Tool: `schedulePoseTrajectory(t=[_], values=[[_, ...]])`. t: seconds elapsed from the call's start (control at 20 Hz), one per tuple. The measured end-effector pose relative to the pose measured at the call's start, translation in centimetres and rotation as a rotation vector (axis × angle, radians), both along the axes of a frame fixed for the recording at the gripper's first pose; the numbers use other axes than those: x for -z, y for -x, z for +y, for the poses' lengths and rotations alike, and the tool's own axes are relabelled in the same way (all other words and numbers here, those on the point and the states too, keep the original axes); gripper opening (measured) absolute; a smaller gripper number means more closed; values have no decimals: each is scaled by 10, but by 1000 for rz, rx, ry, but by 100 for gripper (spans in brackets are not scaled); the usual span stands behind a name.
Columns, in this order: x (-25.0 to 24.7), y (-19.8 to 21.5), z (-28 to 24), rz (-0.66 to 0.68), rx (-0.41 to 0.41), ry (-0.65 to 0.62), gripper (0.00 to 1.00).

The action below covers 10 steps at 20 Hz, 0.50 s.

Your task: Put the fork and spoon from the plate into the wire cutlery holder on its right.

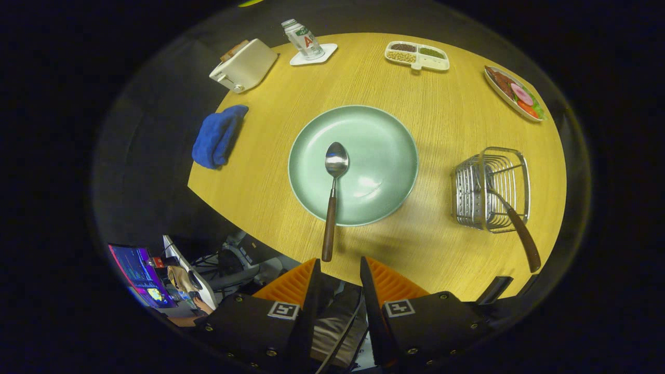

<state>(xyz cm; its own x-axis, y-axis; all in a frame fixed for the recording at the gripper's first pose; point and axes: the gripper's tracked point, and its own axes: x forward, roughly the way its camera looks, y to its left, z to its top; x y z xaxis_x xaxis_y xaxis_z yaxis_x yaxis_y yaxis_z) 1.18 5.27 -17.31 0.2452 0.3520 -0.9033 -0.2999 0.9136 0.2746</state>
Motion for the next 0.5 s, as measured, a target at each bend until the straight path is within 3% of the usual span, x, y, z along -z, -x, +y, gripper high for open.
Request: schedulePoseTrajectory(t=[0.5], values=[[44, -11, 24, 65, -20, 57, 45]])
